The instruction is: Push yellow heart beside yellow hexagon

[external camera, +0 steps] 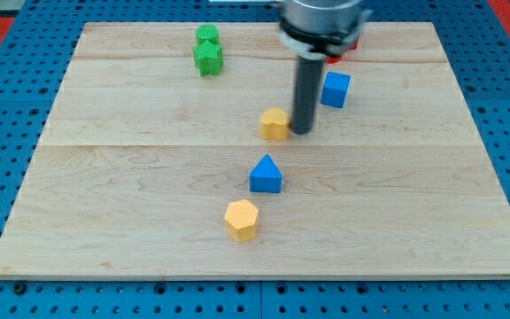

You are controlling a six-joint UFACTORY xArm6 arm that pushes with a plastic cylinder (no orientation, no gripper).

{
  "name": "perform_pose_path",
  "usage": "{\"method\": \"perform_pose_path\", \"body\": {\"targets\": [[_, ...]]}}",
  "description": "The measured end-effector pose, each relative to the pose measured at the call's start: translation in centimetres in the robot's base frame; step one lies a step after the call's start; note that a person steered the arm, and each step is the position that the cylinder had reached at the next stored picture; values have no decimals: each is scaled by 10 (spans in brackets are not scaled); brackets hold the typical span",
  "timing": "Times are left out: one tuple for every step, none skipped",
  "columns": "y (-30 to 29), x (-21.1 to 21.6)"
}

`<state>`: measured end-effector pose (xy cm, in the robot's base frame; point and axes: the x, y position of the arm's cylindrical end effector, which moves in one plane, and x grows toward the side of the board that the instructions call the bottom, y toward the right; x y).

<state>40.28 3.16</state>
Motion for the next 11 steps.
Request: {"method": "perform_pose_path", "body": {"targets": [[-10,-16],[-17,-47],[-53,-32],[-78,31],[-71,69],[-75,34],[-87,66],[-95,117],[-80,132],[-80,127],[-80,127]]}}
